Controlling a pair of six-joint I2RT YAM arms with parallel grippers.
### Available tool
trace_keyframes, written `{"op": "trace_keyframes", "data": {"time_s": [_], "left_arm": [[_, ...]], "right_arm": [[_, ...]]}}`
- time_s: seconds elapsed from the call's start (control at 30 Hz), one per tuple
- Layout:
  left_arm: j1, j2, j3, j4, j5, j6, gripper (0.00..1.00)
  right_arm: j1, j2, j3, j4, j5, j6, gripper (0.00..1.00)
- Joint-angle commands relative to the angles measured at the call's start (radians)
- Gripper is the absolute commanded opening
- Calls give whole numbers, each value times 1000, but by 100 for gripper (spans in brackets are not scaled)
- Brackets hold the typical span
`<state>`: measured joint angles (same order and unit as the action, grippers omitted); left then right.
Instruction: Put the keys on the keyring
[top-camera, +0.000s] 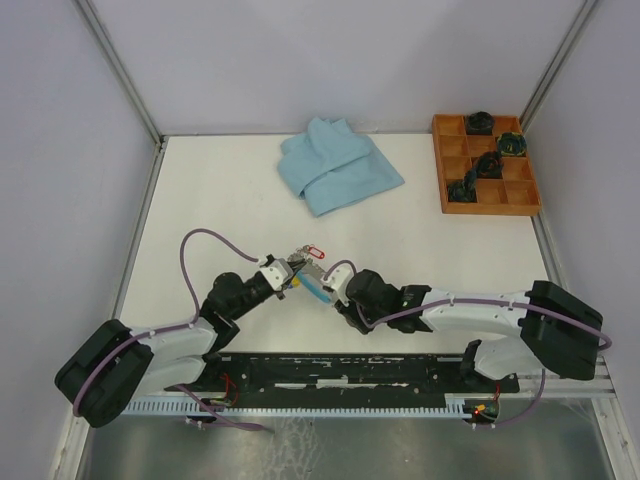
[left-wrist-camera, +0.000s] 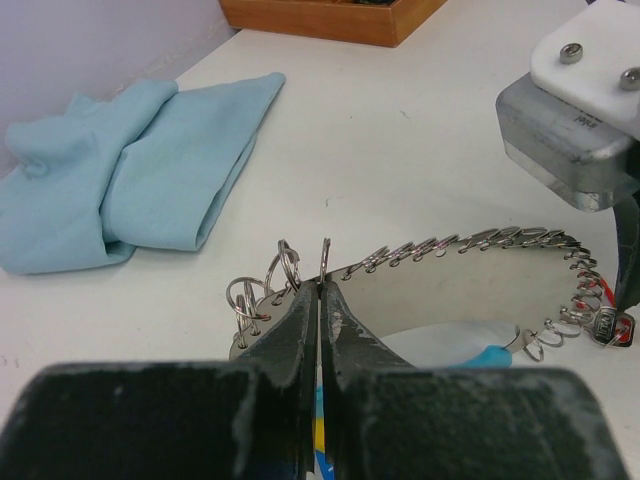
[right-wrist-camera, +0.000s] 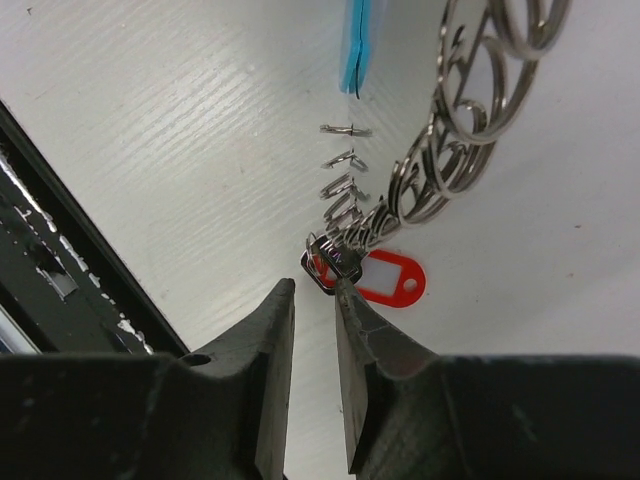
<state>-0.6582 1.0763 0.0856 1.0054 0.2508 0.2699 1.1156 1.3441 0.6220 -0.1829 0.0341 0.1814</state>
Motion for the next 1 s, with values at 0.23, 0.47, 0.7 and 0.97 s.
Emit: {"op": "trace_keyframes", "data": {"time_s": [0.23, 0.47, 0.7, 0.97], "left_arm": [[7, 12, 5, 107, -22, -6, 3], [9, 27, 7, 118, -17, -10, 3], [9, 13, 5, 113, -21, -10, 3], [9, 9, 6, 113, -12, -18, 3]], "right_arm": [[10, 40, 21, 98, 70, -31, 26], [10, 56, 21, 105, 53, -39, 25], [11, 64, 13, 109, 39, -29, 19], [10, 69, 8, 106, 36, -34, 14]]}}
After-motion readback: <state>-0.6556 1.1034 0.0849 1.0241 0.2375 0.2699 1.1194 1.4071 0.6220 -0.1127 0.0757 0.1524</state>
